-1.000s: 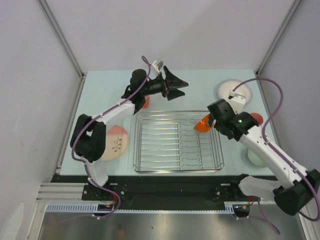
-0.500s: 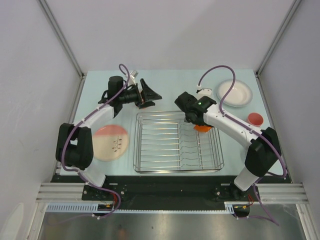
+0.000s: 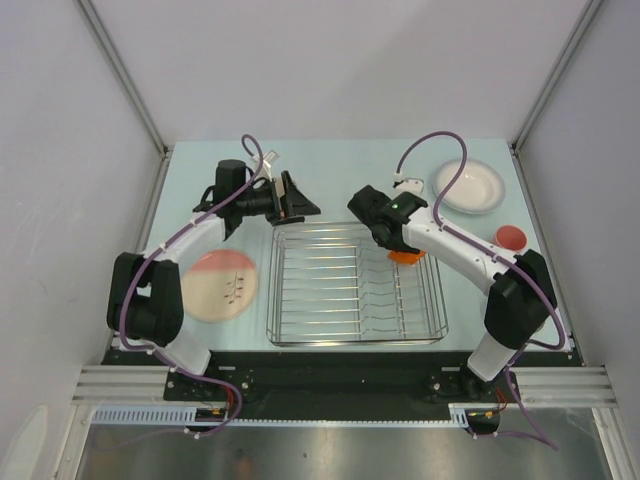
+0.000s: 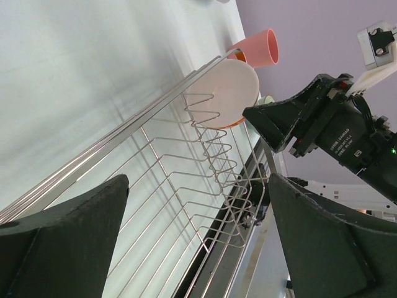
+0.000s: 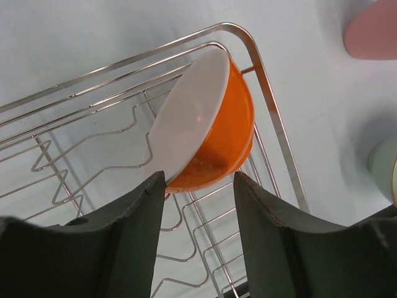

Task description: Load the mixed dishes into the dish rack

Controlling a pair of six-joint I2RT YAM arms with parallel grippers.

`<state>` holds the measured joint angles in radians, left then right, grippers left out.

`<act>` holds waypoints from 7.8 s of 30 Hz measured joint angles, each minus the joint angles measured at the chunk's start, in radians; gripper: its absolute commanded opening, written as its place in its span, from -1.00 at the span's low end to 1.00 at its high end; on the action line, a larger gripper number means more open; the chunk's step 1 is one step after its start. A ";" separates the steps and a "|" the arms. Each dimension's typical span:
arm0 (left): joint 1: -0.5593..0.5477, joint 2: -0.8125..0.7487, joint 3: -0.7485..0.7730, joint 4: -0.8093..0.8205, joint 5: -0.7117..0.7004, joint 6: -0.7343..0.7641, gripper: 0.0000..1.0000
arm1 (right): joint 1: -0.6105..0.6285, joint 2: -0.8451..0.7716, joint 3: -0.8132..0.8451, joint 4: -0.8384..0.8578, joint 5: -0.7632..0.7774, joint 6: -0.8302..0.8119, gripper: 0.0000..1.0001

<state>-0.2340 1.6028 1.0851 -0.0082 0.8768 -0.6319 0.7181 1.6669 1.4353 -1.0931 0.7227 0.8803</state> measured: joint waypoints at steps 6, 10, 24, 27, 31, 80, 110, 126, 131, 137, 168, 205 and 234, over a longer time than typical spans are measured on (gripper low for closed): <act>0.002 -0.001 0.000 -0.031 -0.001 0.051 0.99 | -0.003 0.029 0.002 0.005 0.002 0.007 0.04; 0.006 -0.001 0.000 -0.048 -0.001 0.070 0.99 | -0.007 0.045 0.002 0.004 0.005 0.011 -0.13; 0.012 0.000 0.000 -0.055 -0.001 0.124 0.99 | -0.016 0.039 0.005 -0.010 0.070 0.035 -0.45; 0.012 0.002 0.000 -0.055 -0.001 0.135 0.99 | -0.016 0.043 0.005 -0.010 0.071 0.037 -0.45; 0.013 0.010 0.000 -0.053 -0.001 0.137 0.99 | -0.016 0.048 0.005 -0.011 0.077 0.042 -0.50; 0.015 0.023 -0.024 -0.129 -0.001 0.292 0.99 | 0.198 0.182 0.120 -0.233 0.425 -0.056 -1.00; 0.017 0.029 -0.024 -0.106 -0.002 0.265 0.99 | 0.150 0.008 -0.136 -0.253 0.367 0.027 -0.06; 0.017 0.030 -0.027 -0.098 -0.002 0.256 0.99 | 0.185 -0.055 -0.162 -0.195 0.283 -0.078 0.07; 0.017 0.032 -0.029 -0.087 0.002 0.255 0.99 | 0.192 -0.082 -0.149 -0.159 0.242 -0.114 0.11; 0.017 0.032 -0.032 -0.080 0.003 0.248 0.99 | 0.109 -0.084 -0.165 -0.057 0.232 -0.170 0.11; 0.017 0.034 -0.043 -0.039 0.010 0.213 0.99 | 0.172 -0.136 -0.351 -0.101 0.209 0.003 0.35; 0.028 0.126 0.074 -0.048 0.037 0.215 0.99 | -1.064 -0.699 -0.604 -0.124 -0.366 0.025 0.99; 0.077 0.204 0.293 -0.267 0.020 0.264 0.99 | -1.101 -0.634 -0.779 0.122 -0.322 0.163 0.86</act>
<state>-0.1570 1.8072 1.3785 -0.2749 0.8967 -0.3676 -0.3824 1.0328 0.6563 -0.9710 0.4007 1.0435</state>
